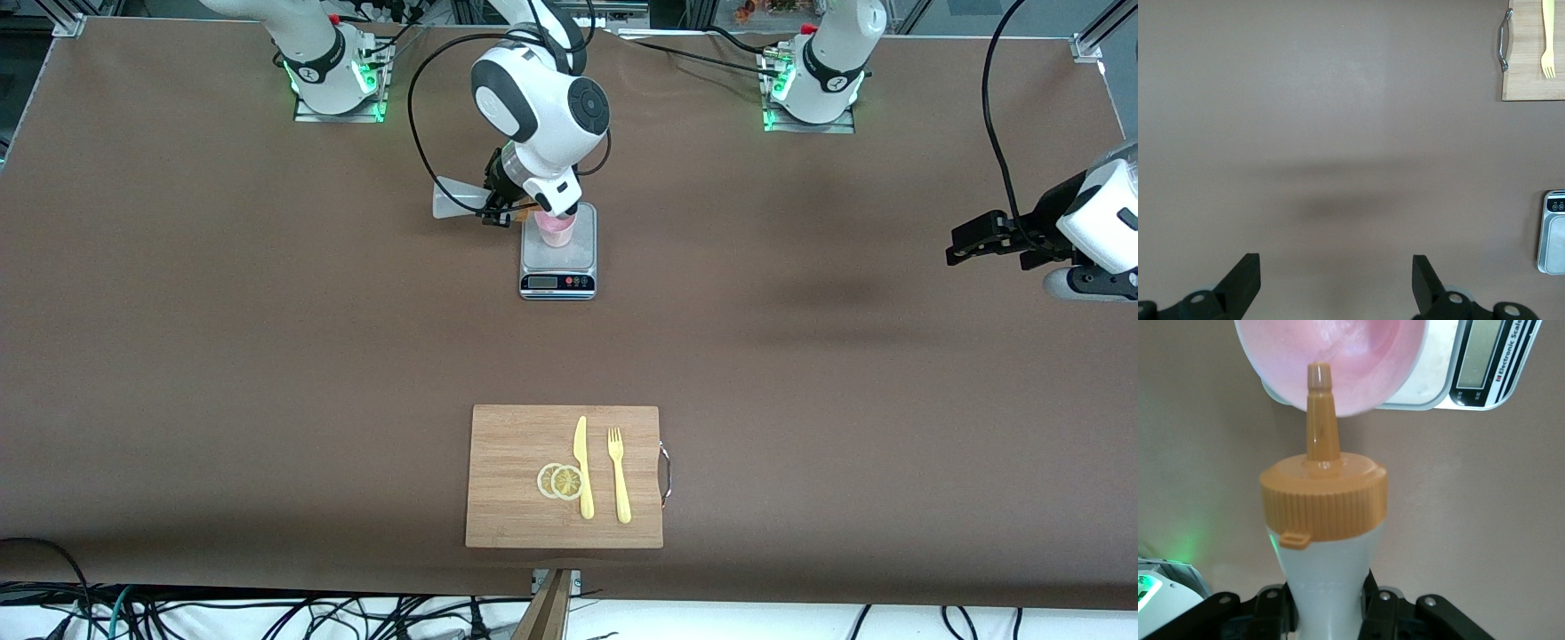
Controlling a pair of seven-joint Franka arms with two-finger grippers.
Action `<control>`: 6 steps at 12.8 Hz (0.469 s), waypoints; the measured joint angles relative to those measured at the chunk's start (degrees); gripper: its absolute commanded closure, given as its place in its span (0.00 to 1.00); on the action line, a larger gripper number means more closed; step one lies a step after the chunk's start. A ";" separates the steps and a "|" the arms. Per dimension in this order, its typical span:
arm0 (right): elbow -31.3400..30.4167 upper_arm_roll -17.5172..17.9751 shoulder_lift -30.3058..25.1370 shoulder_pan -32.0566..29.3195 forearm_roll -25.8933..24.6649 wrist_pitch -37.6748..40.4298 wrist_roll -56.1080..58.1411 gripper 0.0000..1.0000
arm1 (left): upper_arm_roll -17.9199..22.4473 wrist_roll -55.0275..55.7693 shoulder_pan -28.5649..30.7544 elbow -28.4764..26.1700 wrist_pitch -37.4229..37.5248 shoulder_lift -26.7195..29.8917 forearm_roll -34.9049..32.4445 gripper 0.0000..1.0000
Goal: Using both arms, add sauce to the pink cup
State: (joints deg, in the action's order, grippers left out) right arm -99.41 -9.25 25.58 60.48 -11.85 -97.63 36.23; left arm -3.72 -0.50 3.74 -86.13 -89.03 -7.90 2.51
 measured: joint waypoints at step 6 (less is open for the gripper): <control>0.01 0.00 -0.46 0.00 -0.03 0.13 -0.12 0.83 | 0.00 0.00 0.00 0.00 0.00 0.00 0.00 0.00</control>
State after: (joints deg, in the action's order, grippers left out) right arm -99.40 -9.25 25.12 60.48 -11.88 -97.50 36.11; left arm -3.72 -0.50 3.73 -86.13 -89.03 -7.90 2.51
